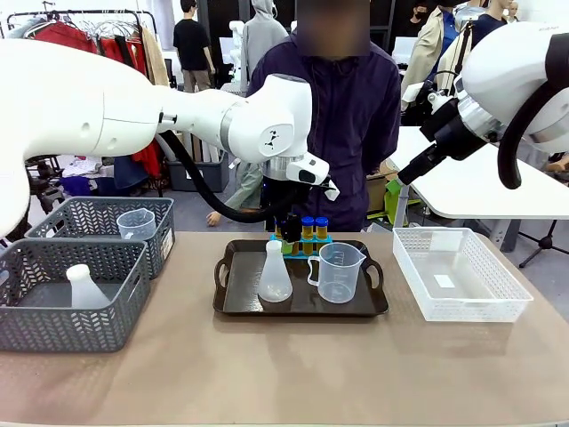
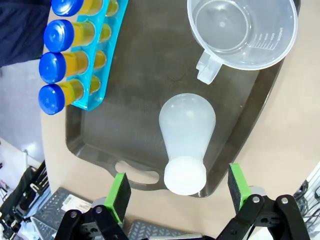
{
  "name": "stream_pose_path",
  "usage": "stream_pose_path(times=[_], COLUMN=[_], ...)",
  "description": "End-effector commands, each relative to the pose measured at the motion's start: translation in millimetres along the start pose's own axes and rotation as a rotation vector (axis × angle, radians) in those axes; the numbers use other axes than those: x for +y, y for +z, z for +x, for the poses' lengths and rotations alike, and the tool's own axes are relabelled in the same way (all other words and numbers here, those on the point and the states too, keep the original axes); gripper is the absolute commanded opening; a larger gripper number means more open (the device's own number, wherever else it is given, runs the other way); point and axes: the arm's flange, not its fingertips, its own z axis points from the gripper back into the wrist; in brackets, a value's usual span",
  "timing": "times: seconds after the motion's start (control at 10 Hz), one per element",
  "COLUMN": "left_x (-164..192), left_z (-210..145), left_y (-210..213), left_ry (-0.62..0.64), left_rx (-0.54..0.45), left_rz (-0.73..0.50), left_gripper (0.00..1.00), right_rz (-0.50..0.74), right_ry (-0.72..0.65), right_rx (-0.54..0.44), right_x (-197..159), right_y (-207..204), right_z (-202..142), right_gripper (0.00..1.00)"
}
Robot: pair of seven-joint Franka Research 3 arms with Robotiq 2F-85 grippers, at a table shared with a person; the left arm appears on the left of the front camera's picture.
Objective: Prepare the laboratory tools.
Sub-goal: Pick up one Small flask and place it on the Handle tray.
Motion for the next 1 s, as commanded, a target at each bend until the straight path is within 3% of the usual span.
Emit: stream_pose_path(times=[0.0, 0.9], left_x=[-5.6, 0.0], left_z=[-10.8, 0.0], left_y=[6.4, 0.0], left_ry=[-0.012, 0.0], left_rx=[-0.023, 0.0], left_rz=[0.014, 0.0], left_gripper=[1.0, 1.0], right_rz=[0.006, 0.006], right_ry=[-0.004, -0.004], right_rx=[-0.005, -0.005], right_x=[-1.0, -1.0], right_y=[0.9, 0.9], right_z=[-0.7, -0.7], right_gripper=[1.0, 1.0])
